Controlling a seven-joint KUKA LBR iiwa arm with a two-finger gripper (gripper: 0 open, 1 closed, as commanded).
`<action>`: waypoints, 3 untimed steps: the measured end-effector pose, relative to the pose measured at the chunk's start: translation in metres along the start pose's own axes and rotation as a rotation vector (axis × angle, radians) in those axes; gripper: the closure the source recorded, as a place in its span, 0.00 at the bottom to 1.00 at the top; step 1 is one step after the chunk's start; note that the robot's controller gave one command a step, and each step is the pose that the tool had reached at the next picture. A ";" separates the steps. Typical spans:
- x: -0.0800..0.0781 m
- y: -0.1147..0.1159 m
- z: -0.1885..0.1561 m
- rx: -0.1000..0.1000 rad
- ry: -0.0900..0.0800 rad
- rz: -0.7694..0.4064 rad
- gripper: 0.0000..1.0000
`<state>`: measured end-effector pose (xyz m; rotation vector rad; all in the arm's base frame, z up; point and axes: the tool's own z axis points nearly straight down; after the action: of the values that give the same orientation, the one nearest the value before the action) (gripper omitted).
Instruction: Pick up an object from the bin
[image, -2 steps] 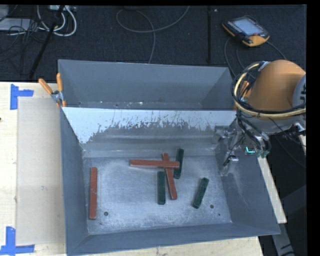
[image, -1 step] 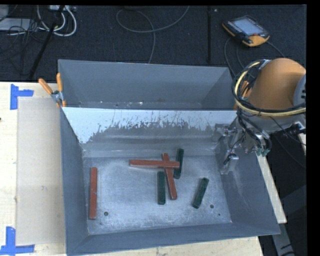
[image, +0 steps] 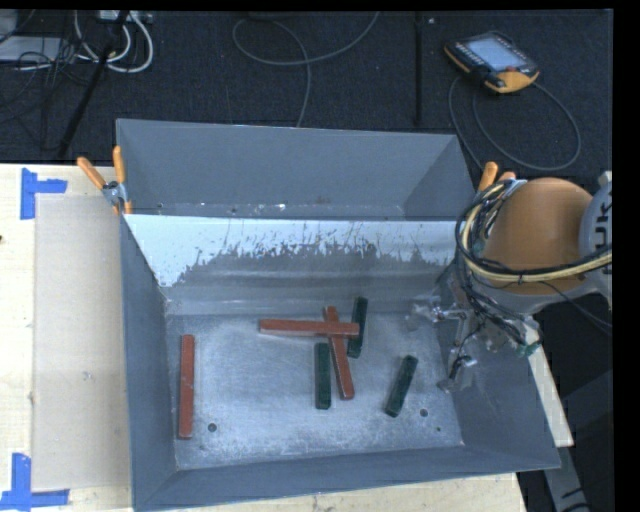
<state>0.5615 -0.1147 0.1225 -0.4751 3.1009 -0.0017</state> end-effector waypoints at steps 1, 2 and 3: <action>0.026 0.002 0.007 -0.007 0.008 -0.215 0.00; 0.013 0.025 0.012 -0.003 0.004 -0.423 0.00; 0.018 0.032 0.056 -0.008 0.007 -0.558 0.00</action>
Offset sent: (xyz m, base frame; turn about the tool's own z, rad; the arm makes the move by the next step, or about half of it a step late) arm -0.0179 0.0281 -0.0183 -0.4485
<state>0.5352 -0.0896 0.0668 -1.3150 2.8581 0.0074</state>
